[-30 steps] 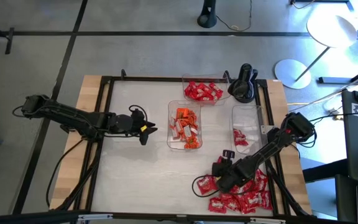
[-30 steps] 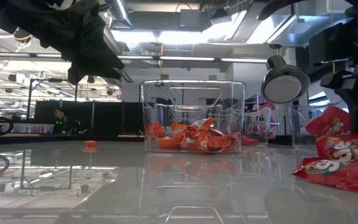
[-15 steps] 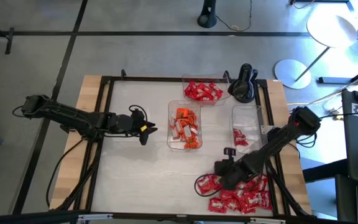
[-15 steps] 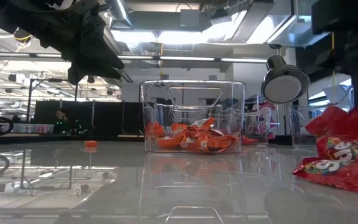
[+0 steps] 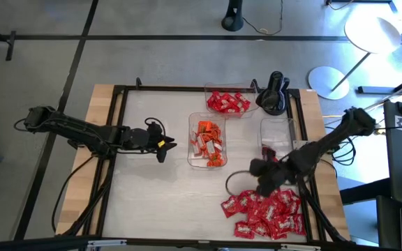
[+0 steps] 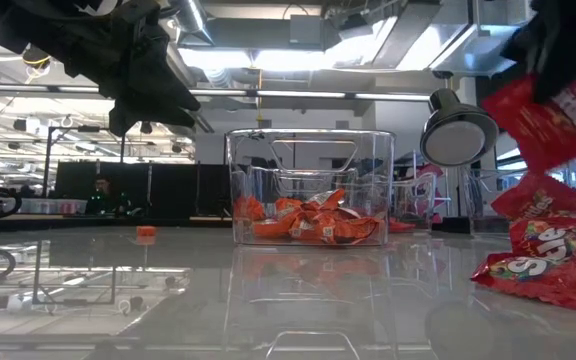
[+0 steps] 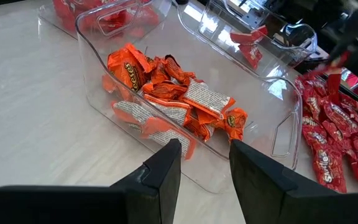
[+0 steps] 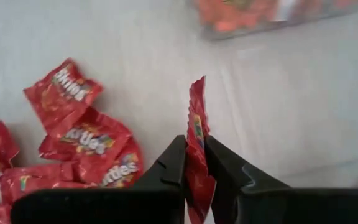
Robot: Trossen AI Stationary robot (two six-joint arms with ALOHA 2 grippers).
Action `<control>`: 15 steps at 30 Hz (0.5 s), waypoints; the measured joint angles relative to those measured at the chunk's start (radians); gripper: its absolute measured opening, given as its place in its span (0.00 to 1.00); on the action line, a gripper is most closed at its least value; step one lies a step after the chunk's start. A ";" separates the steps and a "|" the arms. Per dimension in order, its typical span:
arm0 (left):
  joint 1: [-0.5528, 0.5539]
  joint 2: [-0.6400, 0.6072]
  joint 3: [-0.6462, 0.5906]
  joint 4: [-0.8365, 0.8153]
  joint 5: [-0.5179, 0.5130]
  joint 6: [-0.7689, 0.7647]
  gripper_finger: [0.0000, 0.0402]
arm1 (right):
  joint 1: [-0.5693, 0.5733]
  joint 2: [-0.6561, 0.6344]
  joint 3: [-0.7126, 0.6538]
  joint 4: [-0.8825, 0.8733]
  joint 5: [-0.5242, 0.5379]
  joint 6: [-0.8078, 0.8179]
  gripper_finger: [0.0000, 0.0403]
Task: Sort candy
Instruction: Put the red candy pack into the bottom right transparent bin
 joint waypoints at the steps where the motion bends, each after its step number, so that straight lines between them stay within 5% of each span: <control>1: 0.000 0.000 0.000 -0.001 0.000 0.000 0.32 | -0.013 -0.023 0.000 -0.018 0.002 0.000 0.10; 15: 0.000 0.000 0.000 0.000 0.000 0.000 0.32 | -0.116 -0.314 0.000 -0.465 0.221 0.379 0.10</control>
